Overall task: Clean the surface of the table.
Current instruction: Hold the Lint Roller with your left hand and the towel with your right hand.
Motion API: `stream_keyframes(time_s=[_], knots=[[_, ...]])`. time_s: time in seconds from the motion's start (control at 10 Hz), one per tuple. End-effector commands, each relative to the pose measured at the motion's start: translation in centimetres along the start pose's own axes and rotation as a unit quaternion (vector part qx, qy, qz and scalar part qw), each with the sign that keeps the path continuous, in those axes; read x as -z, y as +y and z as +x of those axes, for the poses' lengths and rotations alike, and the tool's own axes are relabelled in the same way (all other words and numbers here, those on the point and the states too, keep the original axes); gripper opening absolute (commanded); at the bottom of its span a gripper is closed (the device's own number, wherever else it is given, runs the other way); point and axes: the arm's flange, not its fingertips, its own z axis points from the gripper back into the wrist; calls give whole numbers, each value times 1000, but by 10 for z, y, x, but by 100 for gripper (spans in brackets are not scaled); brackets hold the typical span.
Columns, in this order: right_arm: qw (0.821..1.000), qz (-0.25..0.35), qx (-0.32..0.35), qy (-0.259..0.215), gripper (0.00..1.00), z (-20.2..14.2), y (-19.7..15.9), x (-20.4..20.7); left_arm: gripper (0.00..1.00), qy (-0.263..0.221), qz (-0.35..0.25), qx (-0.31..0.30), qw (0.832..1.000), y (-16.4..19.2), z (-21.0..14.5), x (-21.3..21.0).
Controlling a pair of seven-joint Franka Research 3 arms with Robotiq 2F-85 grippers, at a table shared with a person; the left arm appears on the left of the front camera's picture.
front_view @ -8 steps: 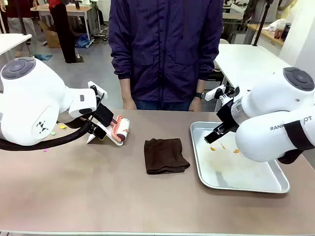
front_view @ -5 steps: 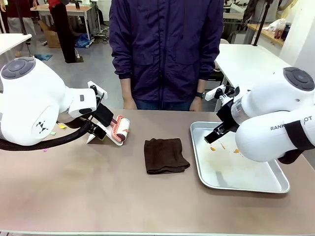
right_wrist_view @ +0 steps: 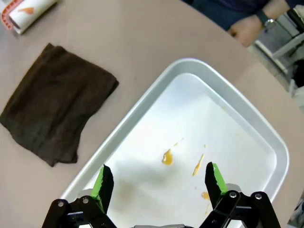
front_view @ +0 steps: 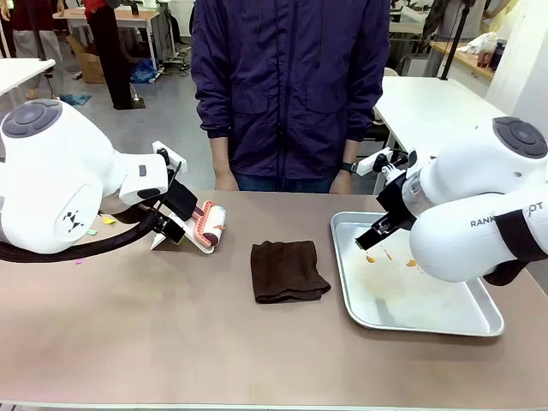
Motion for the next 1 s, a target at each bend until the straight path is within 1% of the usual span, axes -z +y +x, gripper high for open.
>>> stream_keyframes(time_s=[0.0, 0.7, 0.8, 0.9], knots=[[1000, 0, 0, 0, 100, 0, 0, 0, 100, 0, 0, 0, 1000, 0, 0, 0], [1000, 0, 0, 0, 100, 0, 0, 0, 100, 0, 0, 0, 1000, 0, 0, 0], [1000, 4, 0, 13, 100, -3, 2, -4, 100, 17, -21, -3, 1000, -4, -1, -11], [998, 42, 4, 36, 100, -8, 5, -14, 100, 30, -57, -30, 997, -9, -1, -25]])
